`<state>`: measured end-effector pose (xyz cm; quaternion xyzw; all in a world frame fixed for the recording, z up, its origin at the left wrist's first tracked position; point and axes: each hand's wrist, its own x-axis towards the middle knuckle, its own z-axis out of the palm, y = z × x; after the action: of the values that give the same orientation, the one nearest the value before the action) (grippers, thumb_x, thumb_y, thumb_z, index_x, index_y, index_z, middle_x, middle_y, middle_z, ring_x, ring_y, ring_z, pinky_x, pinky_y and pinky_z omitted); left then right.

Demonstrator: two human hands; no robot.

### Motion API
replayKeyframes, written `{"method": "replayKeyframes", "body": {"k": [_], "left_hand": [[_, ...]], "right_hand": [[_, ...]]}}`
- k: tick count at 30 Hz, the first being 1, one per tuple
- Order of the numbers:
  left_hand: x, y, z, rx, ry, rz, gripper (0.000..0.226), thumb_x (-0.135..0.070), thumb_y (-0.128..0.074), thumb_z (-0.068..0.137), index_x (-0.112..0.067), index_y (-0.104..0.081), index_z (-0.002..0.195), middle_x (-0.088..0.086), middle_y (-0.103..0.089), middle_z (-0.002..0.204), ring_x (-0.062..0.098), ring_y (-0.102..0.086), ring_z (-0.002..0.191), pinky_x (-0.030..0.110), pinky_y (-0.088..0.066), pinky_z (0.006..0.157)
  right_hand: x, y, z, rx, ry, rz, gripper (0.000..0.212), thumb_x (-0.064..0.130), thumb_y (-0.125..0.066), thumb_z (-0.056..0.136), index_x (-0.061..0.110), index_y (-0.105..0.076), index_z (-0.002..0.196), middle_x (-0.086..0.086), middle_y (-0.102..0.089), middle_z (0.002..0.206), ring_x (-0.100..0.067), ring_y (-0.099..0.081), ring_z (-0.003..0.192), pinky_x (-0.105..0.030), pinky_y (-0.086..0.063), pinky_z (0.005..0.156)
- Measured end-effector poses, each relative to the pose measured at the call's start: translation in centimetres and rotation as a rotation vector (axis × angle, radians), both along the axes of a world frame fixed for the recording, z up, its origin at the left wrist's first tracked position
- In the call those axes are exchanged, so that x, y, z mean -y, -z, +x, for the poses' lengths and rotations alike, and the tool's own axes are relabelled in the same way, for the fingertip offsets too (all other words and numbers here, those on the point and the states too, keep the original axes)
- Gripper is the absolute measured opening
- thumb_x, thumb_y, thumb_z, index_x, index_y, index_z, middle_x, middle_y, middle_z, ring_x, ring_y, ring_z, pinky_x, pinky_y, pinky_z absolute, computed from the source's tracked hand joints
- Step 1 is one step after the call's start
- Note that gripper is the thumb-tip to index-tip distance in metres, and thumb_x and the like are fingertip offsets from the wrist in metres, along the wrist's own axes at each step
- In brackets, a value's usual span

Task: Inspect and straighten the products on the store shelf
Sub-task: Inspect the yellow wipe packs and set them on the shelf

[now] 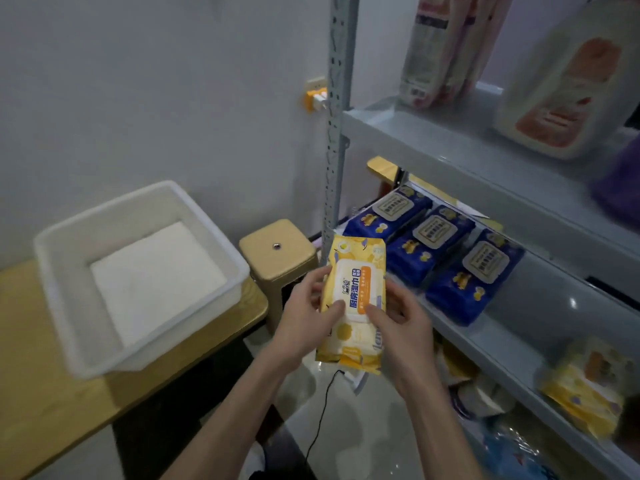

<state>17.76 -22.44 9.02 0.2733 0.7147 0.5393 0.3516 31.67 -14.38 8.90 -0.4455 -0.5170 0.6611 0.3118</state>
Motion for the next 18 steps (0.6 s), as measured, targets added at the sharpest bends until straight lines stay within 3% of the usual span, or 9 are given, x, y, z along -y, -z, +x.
{"method": "replayKeyframes", "body": {"k": [3, 5, 8, 12, 15, 18], "left_hand": [[2.2, 0.0, -4.0, -0.011, -0.07, 0.021, 0.058, -0.008, -0.071, 0.092, -0.03, -0.052, 0.142, -0.004, -0.065, 0.117, -0.006, -0.067, 0.092, 0.014, -0.053, 0.067], [3.8, -0.2, -7.1, -0.014, -0.124, 0.037, 0.055, -0.004, -0.069, 0.092, -0.027, -0.053, 0.14, -0.007, -0.065, 0.114, -0.012, -0.064, 0.086, 0.01, -0.051, 0.065], [6.5, -0.4, -12.3, -0.046, -0.215, 0.034, 0.054, -0.007, -0.069, 0.092, -0.03, -0.054, 0.139, -0.008, -0.064, 0.113, -0.001, -0.065, 0.091, 0.018, -0.056, 0.071], [10.5, -0.3, -18.9, -0.057, -0.335, 0.033, 0.057, -0.009, -0.069, 0.092, -0.032, -0.053, 0.142, -0.004, -0.063, 0.118, 0.011, -0.064, 0.099, 0.033, -0.061, 0.078], [13.5, -0.3, -23.1, -0.055, -0.42, 0.046, 0.056, -0.01, -0.068, 0.092, -0.033, -0.053, 0.141, -0.004, -0.063, 0.119, 0.011, -0.064, 0.101, 0.034, -0.061, 0.078], [16.0, 0.0, -26.4, -0.041, -0.501, 0.05, 0.055, -0.012, -0.067, 0.093, -0.037, -0.052, 0.14, -0.003, -0.061, 0.121, 0.011, -0.062, 0.104, 0.029, -0.058, 0.073]], "right_hand": [[1.1, -0.4, -4.7, -0.014, -0.072, 0.001, 0.045, 0.001, -0.075, 0.089, 0.035, -0.066, 0.117, 0.008, -0.078, 0.099, -0.006, -0.076, 0.086, -0.031, -0.063, 0.066], [2.2, -0.6, -8.3, 0.003, -0.119, 0.012, 0.045, 0.001, -0.075, 0.089, 0.035, -0.066, 0.118, 0.006, -0.077, 0.102, -0.009, -0.077, 0.089, -0.036, -0.065, 0.07], [4.0, -0.9, -14.3, -0.001, -0.194, 0.027, 0.044, -0.001, -0.074, 0.089, 0.029, -0.067, 0.122, 0.006, -0.078, 0.106, -0.016, -0.076, 0.098, -0.043, -0.065, 0.078], [6.7, -1.3, -22.2, -0.029, -0.303, 0.05, 0.046, -0.007, -0.071, 0.089, 0.022, -0.066, 0.124, 0.018, -0.078, 0.094, -0.01, -0.077, 0.091, -0.028, -0.063, 0.066], [8.8, -1.4, -27.4, -0.032, -0.395, 0.044, 0.044, -0.006, -0.071, 0.09, 0.024, -0.067, 0.122, 0.015, -0.079, 0.094, -0.011, -0.077, 0.089, -0.027, -0.061, 0.064], [10.6, -1.2, -31.9, -0.018, -0.459, 0.056, 0.044, -0.001, -0.073, 0.09, 0.031, -0.068, 0.118, 0.013, -0.079, 0.101, -0.014, -0.076, 0.099, -0.037, -0.064, 0.075]]}}
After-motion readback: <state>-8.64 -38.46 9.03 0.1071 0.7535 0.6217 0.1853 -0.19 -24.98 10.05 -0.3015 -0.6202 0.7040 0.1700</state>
